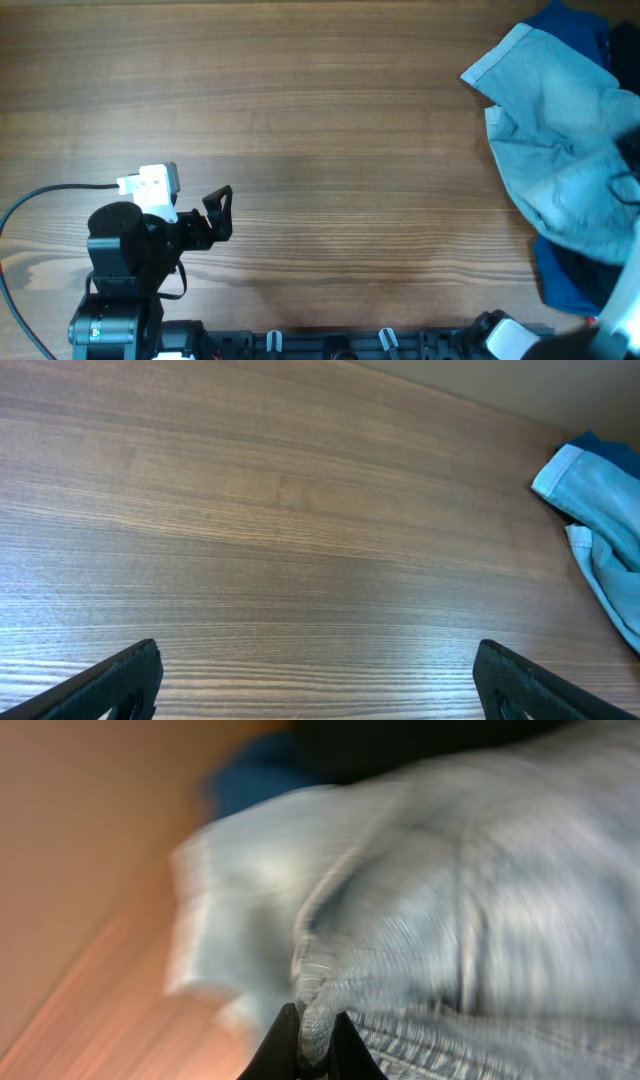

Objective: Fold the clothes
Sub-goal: 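Drag the jeans with the right gripper to the table center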

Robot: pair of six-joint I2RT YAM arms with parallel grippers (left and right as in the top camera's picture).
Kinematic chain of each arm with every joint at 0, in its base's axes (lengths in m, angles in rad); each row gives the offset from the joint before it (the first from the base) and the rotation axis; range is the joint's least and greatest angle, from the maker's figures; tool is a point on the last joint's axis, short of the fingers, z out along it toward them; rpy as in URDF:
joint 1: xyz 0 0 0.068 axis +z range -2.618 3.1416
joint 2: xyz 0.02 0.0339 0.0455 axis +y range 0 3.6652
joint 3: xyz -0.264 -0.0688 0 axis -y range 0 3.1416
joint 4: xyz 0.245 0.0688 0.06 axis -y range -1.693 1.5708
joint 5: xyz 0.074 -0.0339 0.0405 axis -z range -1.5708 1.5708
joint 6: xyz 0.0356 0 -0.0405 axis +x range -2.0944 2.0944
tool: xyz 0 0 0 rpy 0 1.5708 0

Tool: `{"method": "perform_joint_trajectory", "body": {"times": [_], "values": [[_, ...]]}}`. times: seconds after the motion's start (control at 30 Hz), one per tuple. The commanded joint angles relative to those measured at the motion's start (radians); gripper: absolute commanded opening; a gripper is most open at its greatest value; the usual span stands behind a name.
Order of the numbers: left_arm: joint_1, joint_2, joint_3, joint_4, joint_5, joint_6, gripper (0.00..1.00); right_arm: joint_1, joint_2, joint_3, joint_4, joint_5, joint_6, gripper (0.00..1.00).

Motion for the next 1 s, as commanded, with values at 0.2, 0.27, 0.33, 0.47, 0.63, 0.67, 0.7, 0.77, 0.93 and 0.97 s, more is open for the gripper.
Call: {"method": "perform_joint_trajectory", "body": {"times": [0.2, 0.27, 0.33, 0.47, 0.63, 0.67, 0.7, 0.77, 0.93, 0.97], "values": [[-0.001, -0.001, 0.018, 0.003, 0.019, -0.010, 1.00, 0.783, -0.030, 0.008, -0.175, -0.128, -0.227, 0.05], [-0.001, -0.001, 0.018, 0.003, 0.019, -0.010, 1.00, 0.928, 0.008, 0.008, -0.207, -0.126, -0.318, 0.14], [-0.001, -0.001, 0.018, 0.004, 0.019, -0.010, 1.00, 1.041, 0.045, 0.008, -0.241, -0.112, -0.404, 0.31], [-0.001, -0.001, 0.018, 0.004, 0.019, -0.010, 1.00, 1.088, 0.056, 0.008, -0.269, 0.024, -0.333, 0.36], [-0.001, -0.001, 0.018, 0.011, 0.019, -0.010, 1.00, 1.054, -0.025, 0.016, -0.262, 0.144, -0.229, 0.40], [-0.001, -0.001, 0.018, 0.019, 0.020, -0.010, 1.00, 1.041, -0.048, 0.017, -0.263, 0.194, -0.193, 0.41], [-0.001, -0.001, 0.018, 0.034, 0.020, -0.010, 1.00, 1.030, -0.064, 0.017, -0.266, 0.236, -0.164, 0.41], [-0.001, -0.001, 0.018, 0.076, 0.024, -0.010, 1.00, 0.986, -0.109, 0.016, -0.285, 0.360, -0.070, 0.46], [-0.001, 0.022, 0.018, 0.266, 0.190, -0.011, 1.00, 0.823, -0.156, 0.016, -0.326, 0.400, 0.069, 0.57], [-0.001, 0.040, 0.018, 0.285, 0.210, -0.023, 1.00, 0.787, -0.152, 0.016, -0.333, 0.381, 0.073, 0.57]]}}
